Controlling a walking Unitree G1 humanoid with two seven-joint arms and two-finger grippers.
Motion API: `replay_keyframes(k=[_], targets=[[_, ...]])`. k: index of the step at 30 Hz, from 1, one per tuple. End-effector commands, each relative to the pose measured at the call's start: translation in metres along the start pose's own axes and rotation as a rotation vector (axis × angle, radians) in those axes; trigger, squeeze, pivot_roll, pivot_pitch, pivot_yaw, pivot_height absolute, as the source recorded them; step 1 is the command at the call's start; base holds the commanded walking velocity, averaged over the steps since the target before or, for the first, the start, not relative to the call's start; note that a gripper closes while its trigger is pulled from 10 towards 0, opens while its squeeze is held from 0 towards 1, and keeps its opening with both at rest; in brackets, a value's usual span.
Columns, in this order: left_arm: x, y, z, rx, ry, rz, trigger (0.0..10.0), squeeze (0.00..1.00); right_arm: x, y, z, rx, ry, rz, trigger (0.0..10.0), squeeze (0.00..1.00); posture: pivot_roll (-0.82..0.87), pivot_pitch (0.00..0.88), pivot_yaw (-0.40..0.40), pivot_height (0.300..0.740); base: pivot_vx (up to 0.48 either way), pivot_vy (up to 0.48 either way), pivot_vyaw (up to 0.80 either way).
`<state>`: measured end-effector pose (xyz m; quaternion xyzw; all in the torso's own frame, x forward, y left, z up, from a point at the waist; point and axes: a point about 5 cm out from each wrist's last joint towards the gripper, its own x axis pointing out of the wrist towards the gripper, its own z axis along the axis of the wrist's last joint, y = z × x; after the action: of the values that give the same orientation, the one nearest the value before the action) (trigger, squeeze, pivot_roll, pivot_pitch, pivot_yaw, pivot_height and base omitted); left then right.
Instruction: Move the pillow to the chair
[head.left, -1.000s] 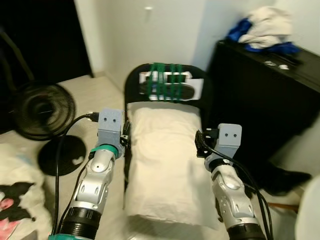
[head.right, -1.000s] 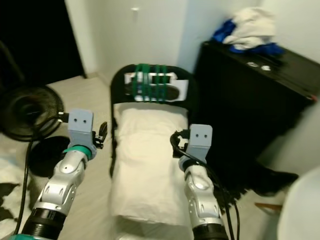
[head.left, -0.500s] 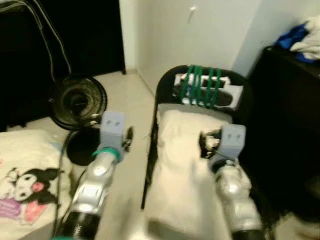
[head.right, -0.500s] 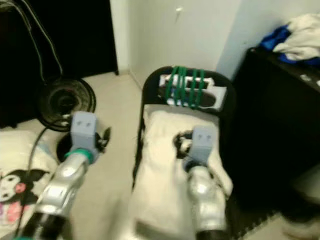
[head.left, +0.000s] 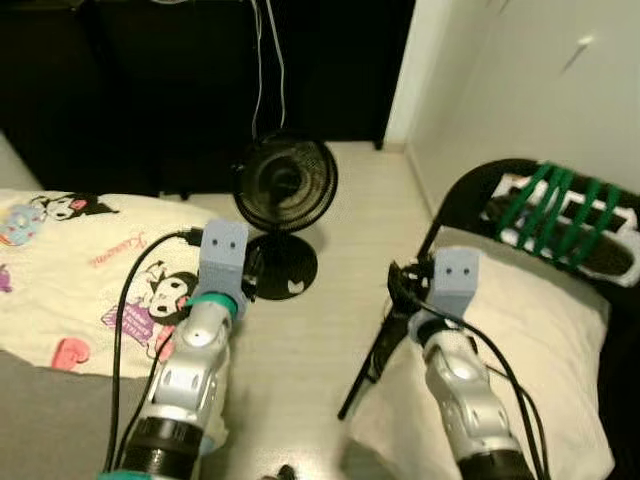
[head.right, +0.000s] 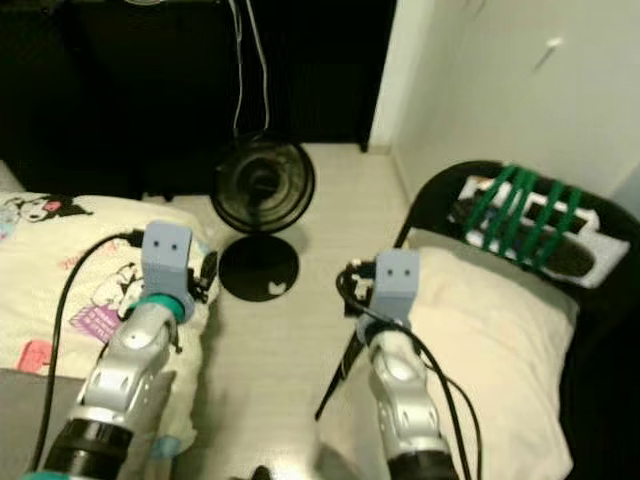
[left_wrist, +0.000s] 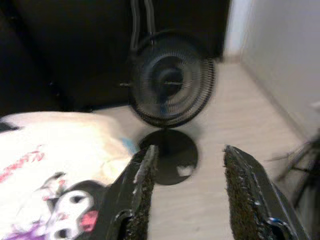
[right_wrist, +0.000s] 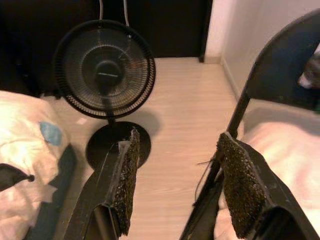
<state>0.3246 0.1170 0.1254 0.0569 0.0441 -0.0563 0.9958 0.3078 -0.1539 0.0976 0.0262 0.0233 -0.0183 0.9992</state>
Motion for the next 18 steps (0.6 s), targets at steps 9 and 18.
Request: replay_keyframes(k=[9,18], targets=[[-0.0043,0.0053,-0.0071,0.002,0.033,0.015,10.0,0.00,-0.0022,0.0062,-0.0072,0.008,0.030,0.022,10.0,0.00,-0.01,0.004,0.014,0.740,0.000,0.000,0.80],[-0.0037,0.0041,-0.0062,-0.003,0.038,0.010,10.0,0.00,-0.0023,0.0059,-0.0080,0.018,0.035,0.018,10.0,0.00,-0.01,0.015,0.017,0.740,0.000,0.000,0.80]])
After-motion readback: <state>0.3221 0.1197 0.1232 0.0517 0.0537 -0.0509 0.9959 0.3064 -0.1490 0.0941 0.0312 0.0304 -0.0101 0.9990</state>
